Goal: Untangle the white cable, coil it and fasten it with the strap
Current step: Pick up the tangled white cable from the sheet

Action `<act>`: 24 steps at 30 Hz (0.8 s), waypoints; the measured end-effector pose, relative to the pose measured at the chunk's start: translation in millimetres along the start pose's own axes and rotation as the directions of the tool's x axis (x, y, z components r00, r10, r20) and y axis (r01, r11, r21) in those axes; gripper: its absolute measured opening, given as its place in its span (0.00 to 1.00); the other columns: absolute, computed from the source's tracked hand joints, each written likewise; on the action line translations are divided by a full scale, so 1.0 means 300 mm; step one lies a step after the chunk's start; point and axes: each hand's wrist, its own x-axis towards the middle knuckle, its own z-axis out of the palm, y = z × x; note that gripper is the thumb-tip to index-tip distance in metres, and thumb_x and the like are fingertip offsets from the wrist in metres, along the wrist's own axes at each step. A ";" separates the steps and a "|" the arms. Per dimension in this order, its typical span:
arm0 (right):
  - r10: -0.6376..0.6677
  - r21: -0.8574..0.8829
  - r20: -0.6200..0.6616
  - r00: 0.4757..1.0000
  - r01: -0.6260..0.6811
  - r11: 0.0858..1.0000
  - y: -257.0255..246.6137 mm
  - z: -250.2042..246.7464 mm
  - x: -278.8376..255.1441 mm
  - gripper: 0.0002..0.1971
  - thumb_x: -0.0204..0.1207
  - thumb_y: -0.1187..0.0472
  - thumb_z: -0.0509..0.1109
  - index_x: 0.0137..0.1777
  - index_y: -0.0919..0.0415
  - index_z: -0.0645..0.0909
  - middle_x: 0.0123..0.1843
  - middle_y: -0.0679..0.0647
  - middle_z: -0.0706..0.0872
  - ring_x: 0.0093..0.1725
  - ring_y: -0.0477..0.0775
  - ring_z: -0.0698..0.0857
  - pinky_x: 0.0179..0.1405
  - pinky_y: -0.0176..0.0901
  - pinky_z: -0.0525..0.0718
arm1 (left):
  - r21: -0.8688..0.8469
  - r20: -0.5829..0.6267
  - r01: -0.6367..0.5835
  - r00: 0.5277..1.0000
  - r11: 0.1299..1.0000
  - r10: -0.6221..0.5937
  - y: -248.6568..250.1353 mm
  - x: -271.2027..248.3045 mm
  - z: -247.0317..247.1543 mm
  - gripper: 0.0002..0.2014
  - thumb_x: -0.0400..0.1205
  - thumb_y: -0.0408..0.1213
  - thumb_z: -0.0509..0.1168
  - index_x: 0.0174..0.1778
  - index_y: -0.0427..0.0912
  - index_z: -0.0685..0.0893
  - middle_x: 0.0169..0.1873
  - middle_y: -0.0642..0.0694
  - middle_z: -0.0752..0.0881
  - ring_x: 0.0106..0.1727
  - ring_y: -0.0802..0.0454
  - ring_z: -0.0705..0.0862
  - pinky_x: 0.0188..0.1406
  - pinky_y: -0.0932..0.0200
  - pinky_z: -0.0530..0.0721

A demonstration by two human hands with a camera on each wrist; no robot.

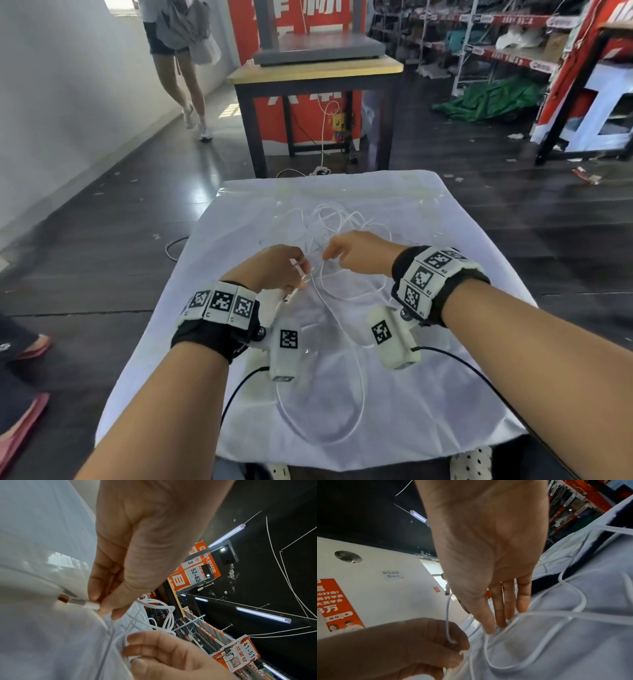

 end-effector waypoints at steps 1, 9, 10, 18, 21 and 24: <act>-0.003 -0.051 0.026 1.000 0.004 0.999 -0.004 0.005 0.001 0.17 0.79 0.68 0.62 0.65 0.56 0.81 0.66 0.53 0.83 0.66 0.54 0.80 0.62 0.38 0.75 | -0.010 -0.007 0.004 1.000 1.000 -0.004 -0.002 0.003 -0.004 0.11 0.75 0.25 0.65 0.42 0.47 0.84 0.37 0.48 0.85 0.33 0.52 0.84 0.40 0.61 0.85; 0.068 -0.125 0.002 0.998 -0.067 0.990 0.007 0.014 0.024 0.18 0.78 0.59 0.69 0.67 0.60 0.78 0.65 0.54 0.83 0.64 0.56 0.80 0.59 0.40 0.75 | -0.225 -0.375 0.006 0.922 0.974 -0.093 -0.051 0.003 -0.084 0.13 0.77 0.21 0.58 0.44 0.44 0.80 0.44 0.41 0.83 0.35 0.50 0.85 0.37 0.59 0.84; 0.084 -0.101 0.003 0.996 -0.084 0.991 0.008 0.010 0.027 0.19 0.78 0.59 0.69 0.68 0.60 0.77 0.66 0.54 0.82 0.65 0.56 0.79 0.61 0.41 0.75 | -0.310 -0.352 -0.014 0.931 0.951 -0.101 -0.047 0.001 -0.090 0.11 0.78 0.21 0.59 0.45 0.43 0.79 0.44 0.40 0.82 0.34 0.51 0.85 0.41 0.56 0.87; 0.152 0.189 -0.578 0.802 -0.050 0.981 0.007 -0.059 0.061 0.15 0.75 0.65 0.61 0.60 0.57 0.80 0.60 0.55 0.84 0.61 0.58 0.80 0.60 0.49 0.78 | -0.435 -0.117 0.035 0.989 0.900 -0.095 -0.013 -0.010 -0.083 0.11 0.77 0.21 0.67 0.53 0.37 0.79 0.38 0.40 0.82 0.33 0.48 0.85 0.51 0.52 0.89; 0.229 0.080 -0.340 0.912 -0.214 0.974 0.027 -0.063 0.088 0.28 0.76 0.55 0.68 0.75 0.55 0.66 0.69 0.58 0.78 0.71 0.62 0.73 0.70 0.54 0.69 | -0.441 -0.102 0.062 0.988 0.895 -0.119 -0.017 -0.011 -0.080 0.11 0.77 0.23 0.69 0.52 0.39 0.80 0.40 0.39 0.85 0.33 0.49 0.86 0.49 0.55 0.89; 0.188 0.077 -0.215 0.958 -0.175 0.982 0.049 -0.057 0.092 0.22 0.76 0.57 0.71 0.69 0.59 0.75 0.63 0.58 0.83 0.62 0.59 0.80 0.59 0.45 0.77 | -0.484 -0.074 0.085 0.988 0.871 -0.138 -0.020 -0.018 -0.072 0.11 0.77 0.24 0.71 0.51 0.40 0.80 0.39 0.40 0.86 0.35 0.50 0.87 0.42 0.62 0.89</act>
